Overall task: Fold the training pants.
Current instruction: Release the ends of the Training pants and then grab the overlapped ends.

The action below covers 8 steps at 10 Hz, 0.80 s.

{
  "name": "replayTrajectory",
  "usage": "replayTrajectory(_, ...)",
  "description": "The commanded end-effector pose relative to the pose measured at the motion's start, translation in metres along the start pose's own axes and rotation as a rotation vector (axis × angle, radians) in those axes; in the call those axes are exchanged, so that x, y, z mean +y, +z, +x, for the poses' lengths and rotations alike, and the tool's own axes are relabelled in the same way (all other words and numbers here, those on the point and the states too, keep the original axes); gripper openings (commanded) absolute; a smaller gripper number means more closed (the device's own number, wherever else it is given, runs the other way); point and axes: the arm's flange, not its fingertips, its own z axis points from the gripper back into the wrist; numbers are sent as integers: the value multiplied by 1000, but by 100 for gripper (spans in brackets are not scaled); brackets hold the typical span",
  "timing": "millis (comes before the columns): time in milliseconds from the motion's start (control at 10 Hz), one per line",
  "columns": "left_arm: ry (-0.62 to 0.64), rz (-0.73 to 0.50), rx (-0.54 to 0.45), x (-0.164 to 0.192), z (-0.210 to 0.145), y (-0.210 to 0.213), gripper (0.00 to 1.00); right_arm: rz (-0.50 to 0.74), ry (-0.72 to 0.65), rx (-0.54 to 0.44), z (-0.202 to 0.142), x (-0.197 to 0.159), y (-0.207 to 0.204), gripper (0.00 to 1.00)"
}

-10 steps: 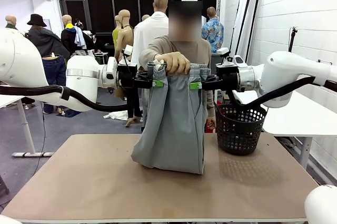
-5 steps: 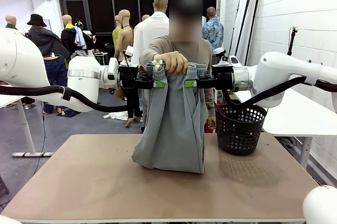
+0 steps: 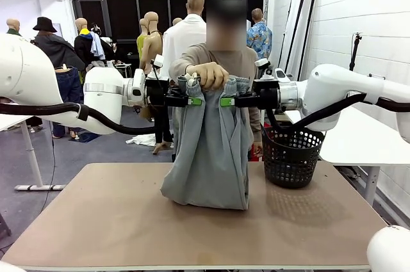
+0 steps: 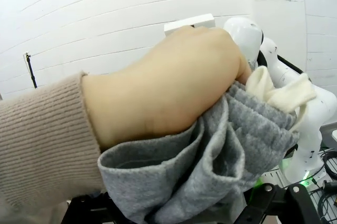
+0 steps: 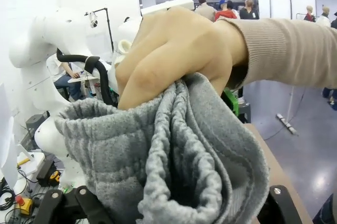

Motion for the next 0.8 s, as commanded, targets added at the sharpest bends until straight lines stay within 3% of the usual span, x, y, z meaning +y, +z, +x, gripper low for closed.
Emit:
replayTrajectory(0, -39, 27, 37, 3, 4, -4, 57, -47, 24, 0, 7, -5, -1, 60)
replayTrajectory(300, -16, 37, -65, 2, 9, 5, 0, -46, 26, -13, 11, -6, 8, 1)
replayTrajectory(500, -5, 30, -116, -1, 12, 4, 0, -19, 9, -14, 11, -5, 8, 0)
replayTrajectory(700, 12, 26, -107, 0, 9, 5, 0, 0, 9, -14, 11, -5, 6, 0)
